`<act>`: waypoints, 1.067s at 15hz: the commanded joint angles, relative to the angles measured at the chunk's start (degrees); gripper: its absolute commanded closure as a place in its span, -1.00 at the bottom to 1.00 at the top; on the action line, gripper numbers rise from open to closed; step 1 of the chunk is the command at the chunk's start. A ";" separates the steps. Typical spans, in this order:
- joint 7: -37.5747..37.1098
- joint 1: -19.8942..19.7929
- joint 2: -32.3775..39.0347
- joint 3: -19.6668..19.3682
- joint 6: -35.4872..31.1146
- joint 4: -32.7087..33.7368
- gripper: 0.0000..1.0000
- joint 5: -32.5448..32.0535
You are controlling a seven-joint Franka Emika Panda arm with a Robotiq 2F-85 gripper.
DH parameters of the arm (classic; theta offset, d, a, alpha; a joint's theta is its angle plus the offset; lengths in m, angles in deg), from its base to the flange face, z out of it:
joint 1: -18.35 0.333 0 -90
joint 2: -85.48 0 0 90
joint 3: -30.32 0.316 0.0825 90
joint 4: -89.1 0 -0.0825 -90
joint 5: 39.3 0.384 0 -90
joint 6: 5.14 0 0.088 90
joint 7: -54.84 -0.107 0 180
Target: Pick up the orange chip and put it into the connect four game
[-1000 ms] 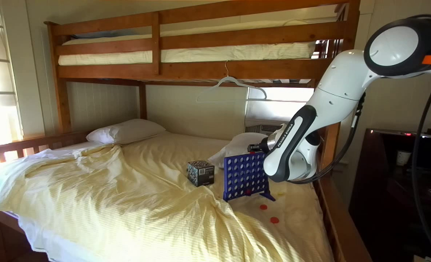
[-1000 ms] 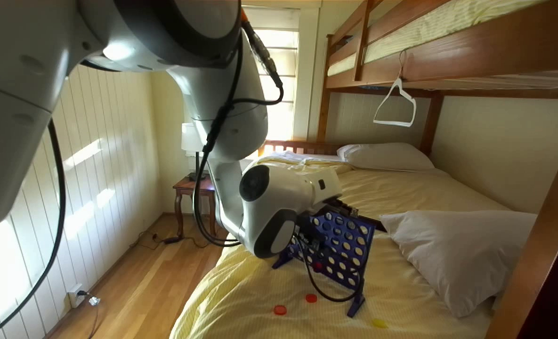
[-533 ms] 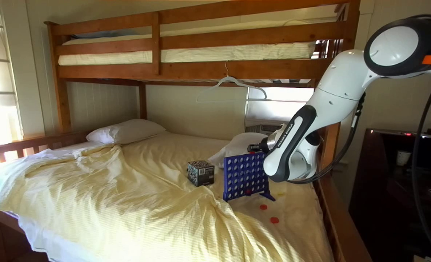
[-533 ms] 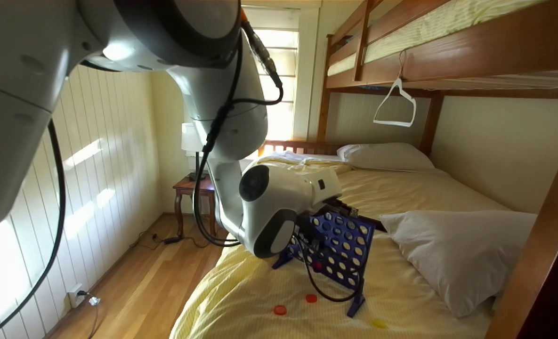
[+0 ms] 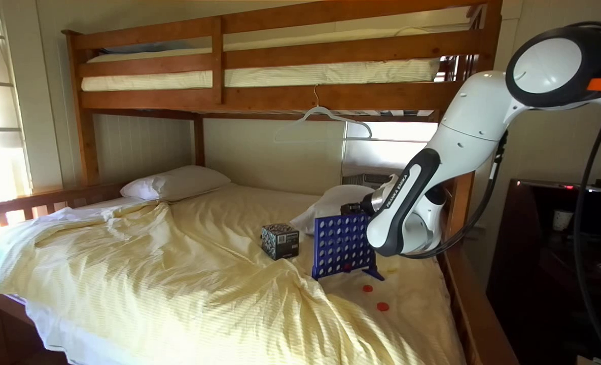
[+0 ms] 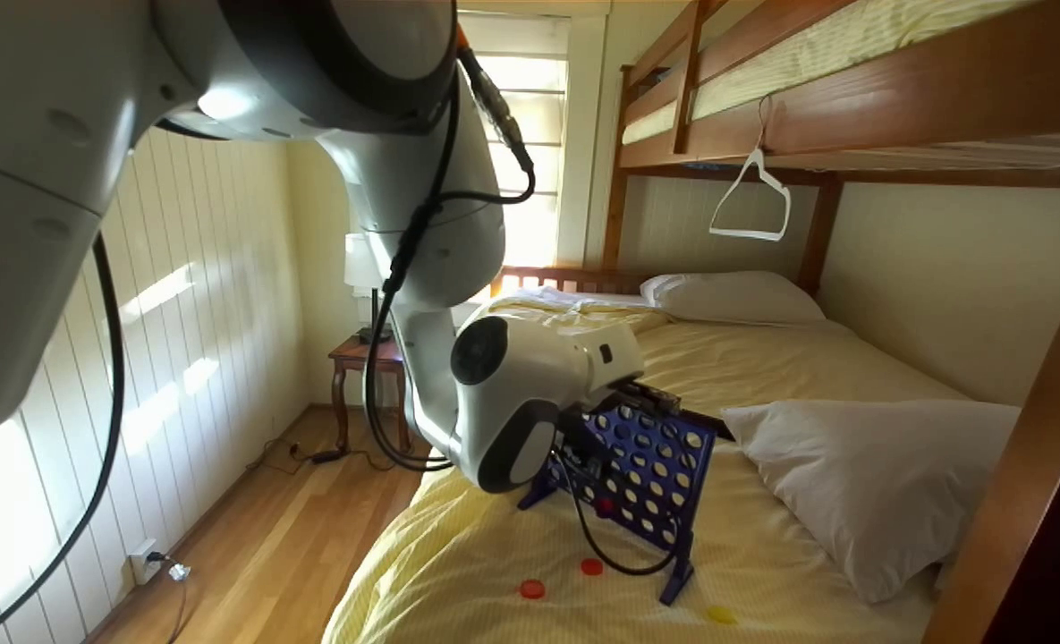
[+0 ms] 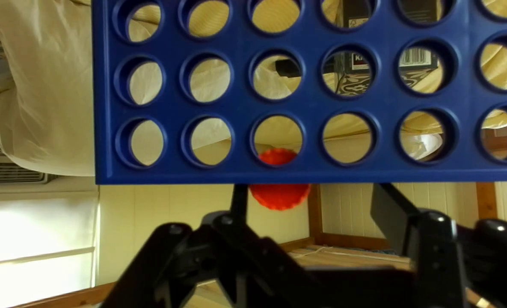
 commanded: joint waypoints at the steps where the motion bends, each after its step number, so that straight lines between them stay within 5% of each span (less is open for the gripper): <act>1: 0.85 0.63 0.32 0.01 -0.12 -0.56 -0.99 1.45; 16: -1.10 -0.60 -4.47 0.20 -0.97 -2.72 -1.00 1.07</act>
